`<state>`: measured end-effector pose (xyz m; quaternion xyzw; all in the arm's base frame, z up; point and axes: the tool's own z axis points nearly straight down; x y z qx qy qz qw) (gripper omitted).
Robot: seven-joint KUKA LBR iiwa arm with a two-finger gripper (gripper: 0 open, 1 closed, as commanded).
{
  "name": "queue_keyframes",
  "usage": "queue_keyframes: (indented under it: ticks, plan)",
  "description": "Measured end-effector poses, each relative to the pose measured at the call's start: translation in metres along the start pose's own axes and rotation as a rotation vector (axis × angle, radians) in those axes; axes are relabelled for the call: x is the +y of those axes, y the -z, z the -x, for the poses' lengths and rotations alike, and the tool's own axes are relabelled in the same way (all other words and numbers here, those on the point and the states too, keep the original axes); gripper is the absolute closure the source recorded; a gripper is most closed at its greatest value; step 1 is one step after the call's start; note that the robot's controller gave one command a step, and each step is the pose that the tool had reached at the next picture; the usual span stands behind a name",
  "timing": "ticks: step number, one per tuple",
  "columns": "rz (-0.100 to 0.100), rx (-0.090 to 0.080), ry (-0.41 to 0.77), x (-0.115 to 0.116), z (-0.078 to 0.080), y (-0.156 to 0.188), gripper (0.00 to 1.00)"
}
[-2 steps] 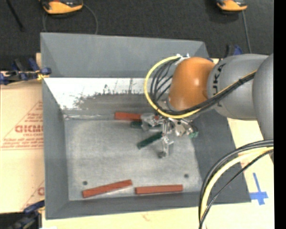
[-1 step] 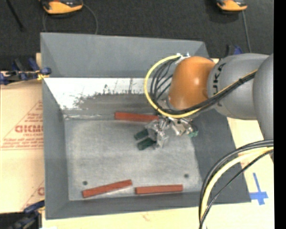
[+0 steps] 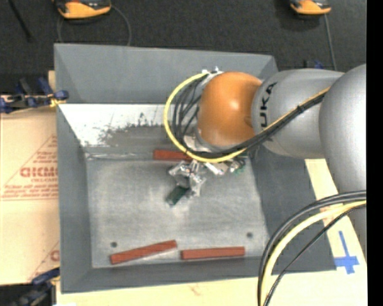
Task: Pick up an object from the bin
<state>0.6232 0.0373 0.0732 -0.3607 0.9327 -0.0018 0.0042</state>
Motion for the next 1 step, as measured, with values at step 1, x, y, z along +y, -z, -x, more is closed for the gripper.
queue_keyframes:
  ticks: [1]
  plan:
    - [-0.003,-0.004,-0.026,-0.0187,0.0061,0.1471,1.0]
